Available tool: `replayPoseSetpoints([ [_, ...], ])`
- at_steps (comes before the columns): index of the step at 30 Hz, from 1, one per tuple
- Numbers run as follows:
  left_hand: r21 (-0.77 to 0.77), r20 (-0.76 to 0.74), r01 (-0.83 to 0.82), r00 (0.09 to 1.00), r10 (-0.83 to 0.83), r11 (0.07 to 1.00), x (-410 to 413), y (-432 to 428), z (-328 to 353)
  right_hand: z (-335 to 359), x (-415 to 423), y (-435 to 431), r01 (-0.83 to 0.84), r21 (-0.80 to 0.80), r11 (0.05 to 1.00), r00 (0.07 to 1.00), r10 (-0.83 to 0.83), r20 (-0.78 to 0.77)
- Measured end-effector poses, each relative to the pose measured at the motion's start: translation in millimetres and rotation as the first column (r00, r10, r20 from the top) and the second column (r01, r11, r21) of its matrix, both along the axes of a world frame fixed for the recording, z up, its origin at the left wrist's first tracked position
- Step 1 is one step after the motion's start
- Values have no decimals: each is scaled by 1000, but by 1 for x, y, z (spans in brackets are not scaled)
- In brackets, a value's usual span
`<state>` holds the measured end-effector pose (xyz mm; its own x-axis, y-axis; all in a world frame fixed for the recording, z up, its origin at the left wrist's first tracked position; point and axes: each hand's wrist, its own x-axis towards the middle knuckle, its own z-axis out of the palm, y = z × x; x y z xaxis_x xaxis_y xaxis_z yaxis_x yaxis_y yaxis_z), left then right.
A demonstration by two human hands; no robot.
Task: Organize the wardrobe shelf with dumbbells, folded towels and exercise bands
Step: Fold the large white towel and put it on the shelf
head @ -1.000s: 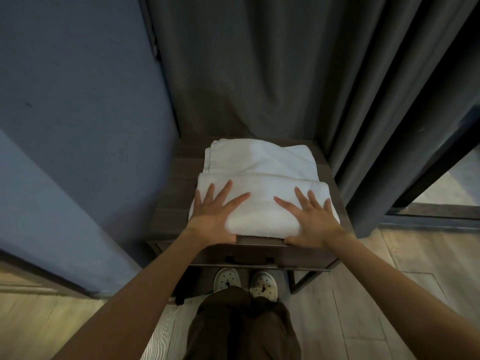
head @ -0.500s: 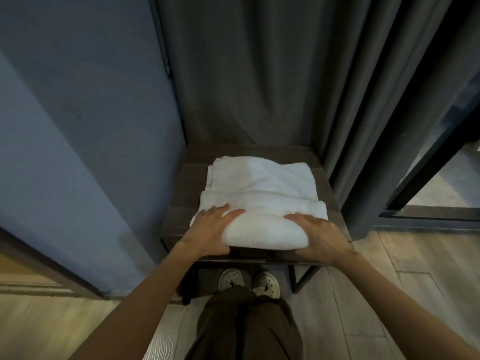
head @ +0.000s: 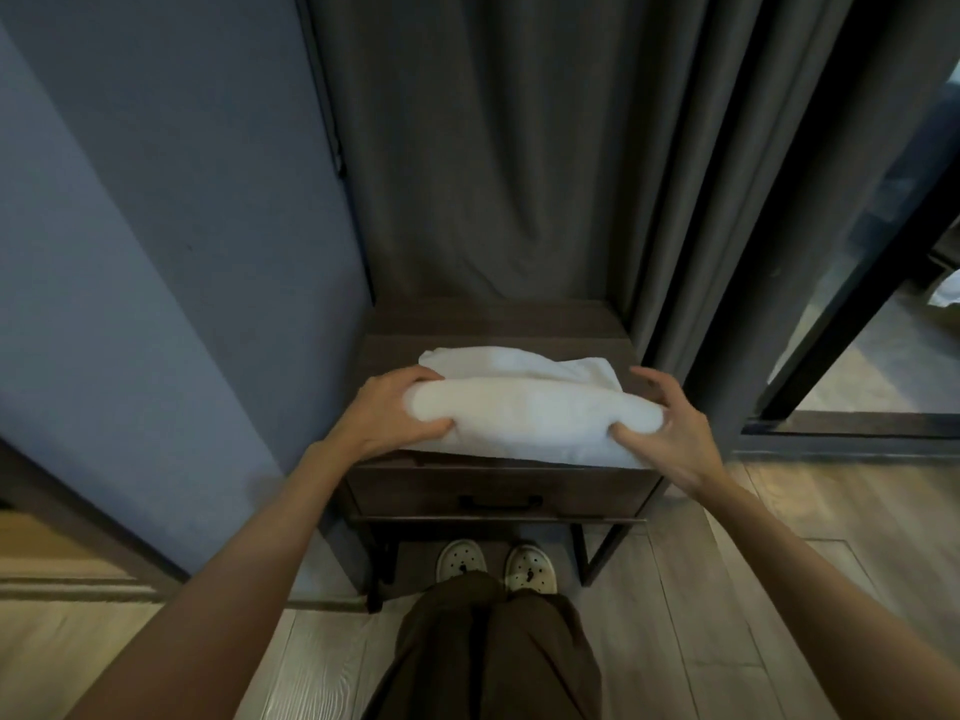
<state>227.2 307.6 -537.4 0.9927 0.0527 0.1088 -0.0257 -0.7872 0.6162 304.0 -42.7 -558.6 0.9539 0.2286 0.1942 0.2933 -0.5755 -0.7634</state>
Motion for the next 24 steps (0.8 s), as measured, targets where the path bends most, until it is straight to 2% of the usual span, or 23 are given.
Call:
replayPoseSetpoints([
  [2,-96,51,-65,996,70,993,12,4,-3,1,10,6,91,97,991,996,-90,-16],
  [4,-210,40,-151,986,162,966,26,5,-8,-3,21,13,191,182,965,981,-184,-55],
  [6,-383,-2,-266,958,287,884,41,3,-15,-8,32,22,269,253,929,962,-247,-115],
  [9,-542,-39,-388,898,439,745,69,-2,-29,-16,54,37,360,225,905,924,-312,-223],
  [13,-616,-144,-482,847,512,623,99,-4,-54,-28,86,51,421,145,895,878,-361,-315],
  [19,-521,-333,-652,749,573,550,138,5,-75,-43,127,69,472,4,882,842,-449,-298],
  [21,-455,-403,-694,720,566,558,148,9,-74,-43,140,75,470,-48,881,833,-461,-305],
  [22,-377,-397,-719,695,599,584,151,8,-73,-43,144,77,465,-81,881,837,-468,-284],
  [23,-258,-321,-740,672,667,621,152,5,-71,-43,146,80,466,-141,874,845,-487,-221],
  [24,-122,-152,-745,667,730,656,152,1,-70,-41,145,83,478,-219,850,855,-508,-107],
])
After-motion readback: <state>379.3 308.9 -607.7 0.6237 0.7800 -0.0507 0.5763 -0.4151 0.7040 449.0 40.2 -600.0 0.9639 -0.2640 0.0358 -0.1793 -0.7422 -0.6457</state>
